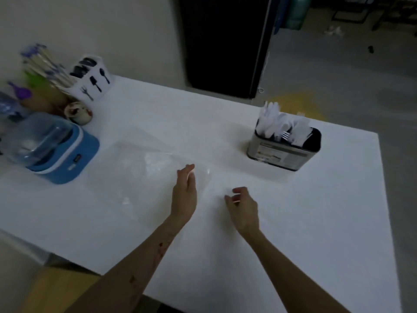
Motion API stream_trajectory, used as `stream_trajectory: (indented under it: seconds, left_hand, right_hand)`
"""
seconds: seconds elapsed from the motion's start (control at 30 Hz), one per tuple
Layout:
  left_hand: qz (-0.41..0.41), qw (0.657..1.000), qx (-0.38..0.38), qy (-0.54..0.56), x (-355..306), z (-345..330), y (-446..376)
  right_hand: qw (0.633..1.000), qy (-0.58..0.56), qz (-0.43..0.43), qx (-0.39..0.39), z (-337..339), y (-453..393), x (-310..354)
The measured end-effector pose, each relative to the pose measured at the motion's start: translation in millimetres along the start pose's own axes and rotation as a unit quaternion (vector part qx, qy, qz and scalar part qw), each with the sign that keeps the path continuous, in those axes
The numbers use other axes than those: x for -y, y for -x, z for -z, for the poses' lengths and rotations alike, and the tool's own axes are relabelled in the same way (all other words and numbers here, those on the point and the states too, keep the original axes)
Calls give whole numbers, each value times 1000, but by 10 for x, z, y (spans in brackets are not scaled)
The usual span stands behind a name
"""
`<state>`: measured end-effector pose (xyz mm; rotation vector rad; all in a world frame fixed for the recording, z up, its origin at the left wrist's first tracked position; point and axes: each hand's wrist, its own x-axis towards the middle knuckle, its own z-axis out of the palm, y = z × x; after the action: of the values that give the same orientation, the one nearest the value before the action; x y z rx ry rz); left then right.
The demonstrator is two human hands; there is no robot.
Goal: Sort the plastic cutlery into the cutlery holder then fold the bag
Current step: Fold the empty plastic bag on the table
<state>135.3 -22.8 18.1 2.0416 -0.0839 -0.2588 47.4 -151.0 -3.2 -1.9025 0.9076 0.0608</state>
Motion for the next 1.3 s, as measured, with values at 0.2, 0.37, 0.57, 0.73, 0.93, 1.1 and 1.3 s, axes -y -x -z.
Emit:
stream_trajectory:
  seconds: [0.2,0.37,0.57,0.73,0.93,1.1,1.3]
  left_hand:
    - [-4,905,52,-421,804,1156,-462]
    - [16,845,288,-450,944,1460,-486]
    - [-142,803,338,-470,1067,1262,-189]
    - [-294,760,255,-520,1010,1082,-124]
    - [-189,769,346,-503,1221,914,-147]
    - [-43,987,142,-58,1060,1100,-216]
    - [106,985,28,-134,1106,1358,-370]
  right_hand:
    - [985,-40,-169,18,-1177,222,464]
    - [978,-76,-193,-3,-1355,239,479]
    - [974,-84,-181,-106,-1007,369,361]
    - [959,-64,-195,-194,-363,476,19]
    - [982,-118,-15,-150,-82,632,507]
    - [994,22,103,-21,-1030,529,813]
    - [955,230,130,134,-1724,427,615]
